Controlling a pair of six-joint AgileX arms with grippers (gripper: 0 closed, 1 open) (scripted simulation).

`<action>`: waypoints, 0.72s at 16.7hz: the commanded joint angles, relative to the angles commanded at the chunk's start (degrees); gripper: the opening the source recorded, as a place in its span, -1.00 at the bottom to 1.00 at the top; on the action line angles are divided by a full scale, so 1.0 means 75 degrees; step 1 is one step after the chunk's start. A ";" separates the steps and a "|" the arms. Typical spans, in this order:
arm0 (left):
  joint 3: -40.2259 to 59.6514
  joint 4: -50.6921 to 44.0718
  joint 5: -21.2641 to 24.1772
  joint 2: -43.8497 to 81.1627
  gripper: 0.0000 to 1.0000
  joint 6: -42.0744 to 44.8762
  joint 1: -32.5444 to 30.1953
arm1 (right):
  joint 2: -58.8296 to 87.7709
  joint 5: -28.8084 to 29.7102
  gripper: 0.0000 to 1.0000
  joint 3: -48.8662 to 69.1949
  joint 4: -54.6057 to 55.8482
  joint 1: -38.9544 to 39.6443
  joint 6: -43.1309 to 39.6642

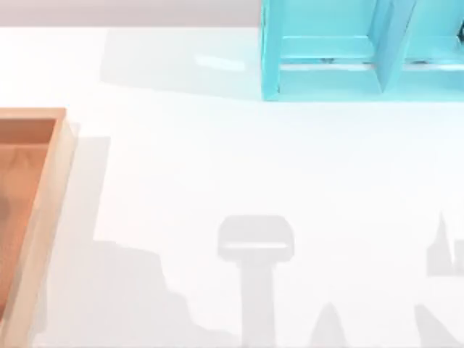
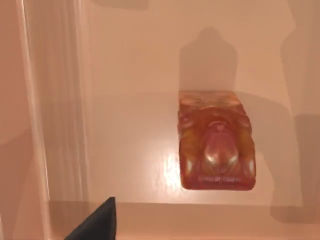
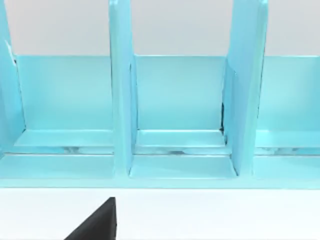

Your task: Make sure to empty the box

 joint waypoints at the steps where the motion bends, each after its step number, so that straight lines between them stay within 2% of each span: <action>1: 0.0237 -0.0241 -0.0005 0.0300 1.00 0.0076 0.0085 | 0.0000 0.0000 1.00 0.0000 0.0000 0.0000 0.0000; 7: 0.0578 -0.0580 -0.0010 0.0721 1.00 0.0189 0.0207 | 0.0000 0.0000 1.00 0.0000 0.0000 0.0000 0.0000; 12: 0.0218 -0.0457 -0.0008 0.0362 1.00 0.0161 0.0176 | 0.0000 0.0000 1.00 0.0000 0.0000 0.0000 0.0000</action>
